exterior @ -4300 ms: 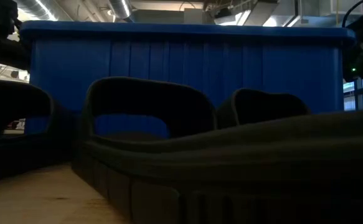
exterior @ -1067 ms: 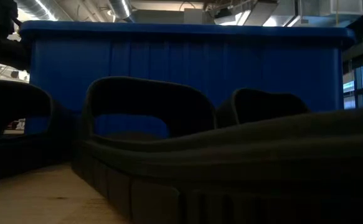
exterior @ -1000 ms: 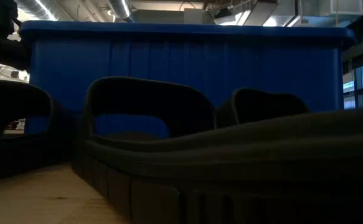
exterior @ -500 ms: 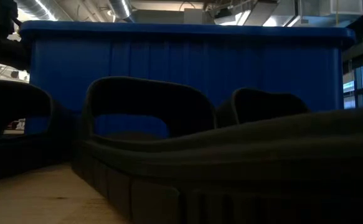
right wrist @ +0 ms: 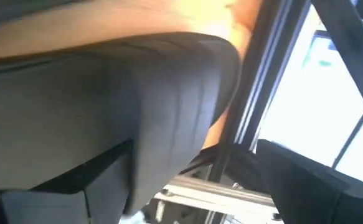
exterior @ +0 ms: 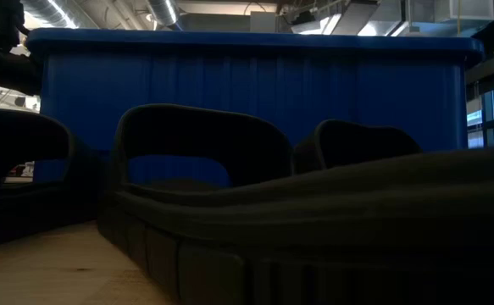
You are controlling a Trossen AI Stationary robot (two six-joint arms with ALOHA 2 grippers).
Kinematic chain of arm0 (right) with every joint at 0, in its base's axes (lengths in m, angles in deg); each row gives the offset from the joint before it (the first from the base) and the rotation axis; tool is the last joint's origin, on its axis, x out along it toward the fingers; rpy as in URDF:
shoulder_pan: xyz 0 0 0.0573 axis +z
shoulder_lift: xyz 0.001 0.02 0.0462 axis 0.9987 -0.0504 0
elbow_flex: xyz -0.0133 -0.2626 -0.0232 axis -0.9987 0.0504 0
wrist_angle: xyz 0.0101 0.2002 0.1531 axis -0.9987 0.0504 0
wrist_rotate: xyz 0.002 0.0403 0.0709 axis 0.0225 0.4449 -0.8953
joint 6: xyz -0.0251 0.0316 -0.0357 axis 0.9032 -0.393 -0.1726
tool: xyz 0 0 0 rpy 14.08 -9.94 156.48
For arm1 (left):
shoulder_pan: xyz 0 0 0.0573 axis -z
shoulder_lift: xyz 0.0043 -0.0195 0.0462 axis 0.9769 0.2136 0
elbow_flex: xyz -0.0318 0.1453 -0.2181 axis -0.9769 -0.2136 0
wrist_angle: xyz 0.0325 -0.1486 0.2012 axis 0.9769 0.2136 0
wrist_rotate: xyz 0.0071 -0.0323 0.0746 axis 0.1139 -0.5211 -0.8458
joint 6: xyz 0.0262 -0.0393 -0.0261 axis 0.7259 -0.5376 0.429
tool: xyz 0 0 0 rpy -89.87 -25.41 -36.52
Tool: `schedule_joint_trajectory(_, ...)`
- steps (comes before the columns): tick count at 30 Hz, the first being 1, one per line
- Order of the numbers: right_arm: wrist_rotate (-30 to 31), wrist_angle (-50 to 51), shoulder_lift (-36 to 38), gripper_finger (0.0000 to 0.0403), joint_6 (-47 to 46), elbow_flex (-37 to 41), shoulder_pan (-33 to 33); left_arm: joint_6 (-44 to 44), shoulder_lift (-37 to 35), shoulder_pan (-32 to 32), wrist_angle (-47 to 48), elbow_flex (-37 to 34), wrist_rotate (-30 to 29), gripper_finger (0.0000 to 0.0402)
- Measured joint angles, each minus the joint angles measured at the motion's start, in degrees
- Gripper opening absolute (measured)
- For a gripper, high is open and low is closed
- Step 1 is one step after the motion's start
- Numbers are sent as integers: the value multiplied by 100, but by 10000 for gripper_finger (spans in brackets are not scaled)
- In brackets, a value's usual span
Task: Pick and place slides into bin
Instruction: Put the black slide into the blue organizer bin
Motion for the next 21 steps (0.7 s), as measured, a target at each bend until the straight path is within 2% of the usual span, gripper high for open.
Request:
schedule_joint_trajectory(6, -4, -73, 2, 327, 333, 267, 47, 1, 0, 0, 0, 0, -2, 195)
schedule_joint_trajectory(21, 124, -120, 2, 327, 436, 286, 86, 1, 0, 0, 1, 0, -2, 195)
